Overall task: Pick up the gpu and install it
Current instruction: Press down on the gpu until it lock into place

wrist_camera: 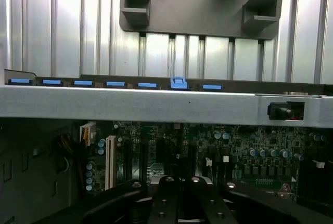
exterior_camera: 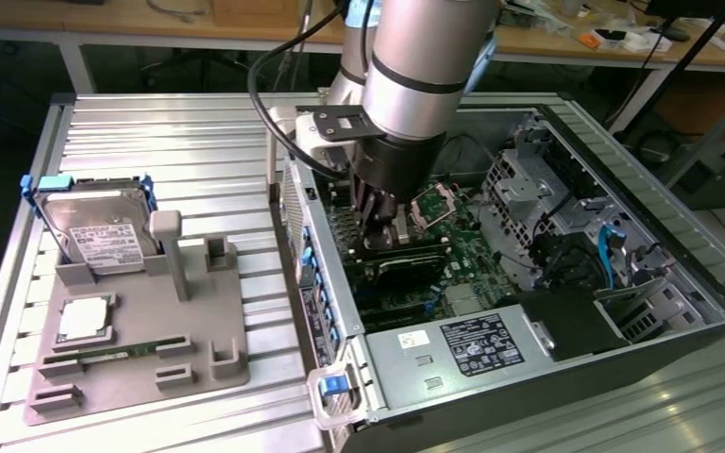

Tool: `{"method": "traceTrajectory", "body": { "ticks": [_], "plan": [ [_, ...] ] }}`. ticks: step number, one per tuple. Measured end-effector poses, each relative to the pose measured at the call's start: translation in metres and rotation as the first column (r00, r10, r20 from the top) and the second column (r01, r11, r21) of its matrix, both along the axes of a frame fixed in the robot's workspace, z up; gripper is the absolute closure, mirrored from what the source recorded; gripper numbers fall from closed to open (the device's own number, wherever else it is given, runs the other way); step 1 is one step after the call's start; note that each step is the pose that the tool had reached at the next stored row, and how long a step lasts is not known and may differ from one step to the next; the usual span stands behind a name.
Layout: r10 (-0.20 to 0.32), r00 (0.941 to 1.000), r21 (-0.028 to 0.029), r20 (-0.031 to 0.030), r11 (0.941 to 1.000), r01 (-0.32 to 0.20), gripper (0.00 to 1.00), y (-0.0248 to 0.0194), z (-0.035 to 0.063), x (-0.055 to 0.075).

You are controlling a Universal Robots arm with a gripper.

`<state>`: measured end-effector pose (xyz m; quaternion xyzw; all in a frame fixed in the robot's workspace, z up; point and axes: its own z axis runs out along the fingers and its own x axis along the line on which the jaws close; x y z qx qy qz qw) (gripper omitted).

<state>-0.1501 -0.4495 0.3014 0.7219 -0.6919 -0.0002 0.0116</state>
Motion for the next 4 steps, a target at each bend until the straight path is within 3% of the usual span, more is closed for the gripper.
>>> {"method": "traceTrajectory", "body": {
  "ticks": [4],
  "plan": [
    [0.0,1.0,0.0,-0.0041,1.0,0.0,0.89,0.0,0.0,0.0]
  ]
}}
